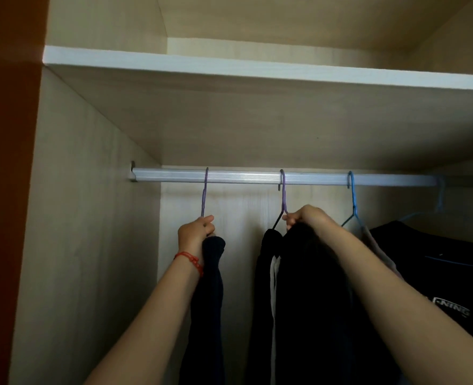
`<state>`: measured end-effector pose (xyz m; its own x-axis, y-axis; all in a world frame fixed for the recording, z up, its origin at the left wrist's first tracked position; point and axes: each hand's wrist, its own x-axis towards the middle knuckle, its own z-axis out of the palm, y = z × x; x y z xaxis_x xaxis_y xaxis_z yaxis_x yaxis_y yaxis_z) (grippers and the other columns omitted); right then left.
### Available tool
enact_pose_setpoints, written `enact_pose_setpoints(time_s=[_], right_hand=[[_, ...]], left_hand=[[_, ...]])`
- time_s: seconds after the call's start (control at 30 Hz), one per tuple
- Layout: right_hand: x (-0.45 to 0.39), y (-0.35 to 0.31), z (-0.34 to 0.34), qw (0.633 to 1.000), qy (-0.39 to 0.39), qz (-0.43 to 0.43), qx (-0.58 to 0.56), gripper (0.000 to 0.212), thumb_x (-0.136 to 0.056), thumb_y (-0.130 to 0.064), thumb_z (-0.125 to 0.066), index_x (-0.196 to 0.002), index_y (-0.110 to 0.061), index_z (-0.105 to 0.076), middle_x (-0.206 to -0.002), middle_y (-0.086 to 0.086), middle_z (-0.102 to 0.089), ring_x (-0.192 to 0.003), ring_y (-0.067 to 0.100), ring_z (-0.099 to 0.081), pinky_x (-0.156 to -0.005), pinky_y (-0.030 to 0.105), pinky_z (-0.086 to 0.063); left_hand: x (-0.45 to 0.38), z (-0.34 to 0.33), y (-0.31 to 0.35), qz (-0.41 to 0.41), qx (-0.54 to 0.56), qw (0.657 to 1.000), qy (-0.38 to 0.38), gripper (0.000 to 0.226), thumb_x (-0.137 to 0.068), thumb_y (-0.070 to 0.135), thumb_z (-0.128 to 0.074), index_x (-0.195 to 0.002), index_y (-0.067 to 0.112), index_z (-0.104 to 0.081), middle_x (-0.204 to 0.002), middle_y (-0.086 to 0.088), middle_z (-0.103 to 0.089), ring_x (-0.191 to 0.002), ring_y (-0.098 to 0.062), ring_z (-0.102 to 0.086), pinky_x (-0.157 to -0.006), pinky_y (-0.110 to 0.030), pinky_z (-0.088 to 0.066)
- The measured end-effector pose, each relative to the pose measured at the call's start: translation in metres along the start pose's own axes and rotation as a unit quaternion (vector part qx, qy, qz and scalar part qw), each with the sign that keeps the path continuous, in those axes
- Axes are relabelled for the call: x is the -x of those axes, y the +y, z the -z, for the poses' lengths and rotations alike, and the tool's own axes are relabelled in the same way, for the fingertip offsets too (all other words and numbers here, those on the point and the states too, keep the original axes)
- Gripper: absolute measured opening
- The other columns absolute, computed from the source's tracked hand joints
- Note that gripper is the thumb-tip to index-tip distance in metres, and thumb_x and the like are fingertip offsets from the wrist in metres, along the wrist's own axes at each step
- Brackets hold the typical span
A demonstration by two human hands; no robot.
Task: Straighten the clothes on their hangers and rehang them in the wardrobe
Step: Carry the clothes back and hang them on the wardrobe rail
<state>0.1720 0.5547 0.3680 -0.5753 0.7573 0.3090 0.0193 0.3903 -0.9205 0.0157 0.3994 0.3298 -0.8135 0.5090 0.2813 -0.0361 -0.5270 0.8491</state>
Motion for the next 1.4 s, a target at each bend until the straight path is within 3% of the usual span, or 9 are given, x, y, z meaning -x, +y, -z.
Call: enact_pose_setpoints(time_s=[0.13,0.23,0.33,0.53,0.7,1.0,1.13,1.23,1.4], right_hand=[[0.004,0.0,-0.014,0.999,0.029,-0.032,-0.012,0.022,-0.088,-0.001,-0.054,-0.066,-0.002,-0.057,-0.035,0.0,-0.054,-0.039,0.014,-0.057,-0.055,0.023,-0.046],[0.006,0.002,-0.021,0.997,0.061,-0.037,-0.031,0.023,-0.085,-0.002,-0.059,-0.062,-0.002,-0.055,-0.06,0.01,-0.057,-0.058,0.025,-0.055,-0.074,0.033,-0.048],[0.01,0.009,-0.021,0.995,0.094,-0.008,-0.031,0.022,-0.085,-0.007,-0.061,-0.063,-0.002,-0.058,-0.065,0.009,-0.059,-0.059,0.021,-0.054,-0.063,0.027,-0.046],[0.036,0.013,-0.026,0.988,0.142,0.049,-0.031,0.029,-0.085,-0.012,-0.064,-0.103,0.011,-0.065,-0.109,0.025,-0.066,-0.096,0.031,-0.064,-0.084,0.032,-0.049],[0.072,0.012,-0.032,0.988,0.124,0.079,-0.042,0.017,-0.082,-0.017,-0.068,-0.093,-0.003,-0.071,-0.086,0.007,-0.068,-0.072,0.012,-0.061,-0.06,0.015,-0.047],[0.085,-0.004,-0.041,0.987,0.156,0.03,0.037,0.027,-0.081,-0.021,-0.067,-0.098,0.001,-0.068,-0.097,0.016,-0.067,-0.087,0.027,-0.063,-0.078,0.032,-0.052],[0.075,-0.01,-0.047,0.987,0.146,-0.006,0.063,0.037,-0.079,-0.023,-0.069,-0.104,0.005,-0.063,-0.091,0.014,-0.063,-0.08,0.026,-0.061,-0.066,0.028,-0.046],[0.069,-0.01,-0.049,0.987,0.135,-0.011,0.087,0.03,-0.079,-0.02,-0.066,-0.096,0.004,-0.061,-0.087,0.013,-0.06,-0.074,0.025,-0.059,-0.059,0.027,-0.045],[0.062,-0.005,-0.05,0.978,0.15,0.022,0.145,0.02,-0.083,-0.021,-0.061,-0.077,-0.002,-0.056,-0.067,0.008,-0.052,-0.065,0.022,-0.052,-0.056,0.026,-0.041]], left_hand=[[-0.002,0.001,-0.007,-0.002,0.027,1.0,0.004,0.027,-0.096,0.006,-0.039,-0.076,0.006,-0.058,-0.025,0.006,-0.037,-0.021,-0.003,-0.03,-0.029,-0.01,-0.024],[-0.002,-0.001,-0.013,-0.008,0.017,1.0,0.009,0.029,-0.096,0.007,-0.038,-0.072,0.009,-0.055,-0.024,0.005,-0.036,-0.019,-0.003,-0.028,-0.028,-0.01,-0.023],[-0.001,0.001,-0.018,-0.017,0.004,1.0,0.019,0.027,-0.095,0.008,-0.042,-0.071,0.01,-0.056,-0.041,-0.001,-0.04,-0.021,-0.002,-0.03,-0.029,-0.01,-0.026],[0.001,0.007,-0.016,-0.012,-0.005,1.0,0.011,0.026,-0.092,0.006,-0.049,-0.067,0.012,-0.057,-0.033,0.006,-0.046,-0.028,-0.003,-0.037,-0.04,-0.014,-0.035],[0.005,0.002,-0.012,-0.033,-0.035,0.999,0.004,0.033,-0.089,0.004,-0.051,-0.056,0.009,-0.051,-0.024,0.008,-0.047,-0.029,-0.005,-0.045,-0.032,-0.01,-0.033],[0.004,0.004,0.0,-0.002,-0.049,0.999,0.005,0.03,-0.082,-0.001,-0.05,-0.053,0.005,-0.049,-0.023,0.008,-0.046,-0.051,-0.017,-0.043,-0.061,-0.027,-0.04],[0.002,0.007,0.004,0.001,-0.067,0.998,0.0,0.033,-0.082,-0.007,-0.049,-0.051,0.004,-0.044,-0.026,0.003,-0.043,-0.043,-0.016,-0.04,-0.049,-0.021,-0.035],[0.001,0.009,0.008,-0.005,-0.069,0.997,-0.018,0.039,-0.085,-0.016,-0.042,-0.053,0.006,-0.037,-0.052,-0.006,-0.033,-0.044,-0.014,-0.033,-0.041,-0.015,-0.027],[0.0,0.022,0.011,-0.022,-0.104,0.994,0.025,0.042,-0.083,-0.013,-0.05,-0.052,0.014,-0.041,-0.022,0.006,-0.036,-0.026,-0.004,-0.043,-0.029,-0.008,-0.026]])
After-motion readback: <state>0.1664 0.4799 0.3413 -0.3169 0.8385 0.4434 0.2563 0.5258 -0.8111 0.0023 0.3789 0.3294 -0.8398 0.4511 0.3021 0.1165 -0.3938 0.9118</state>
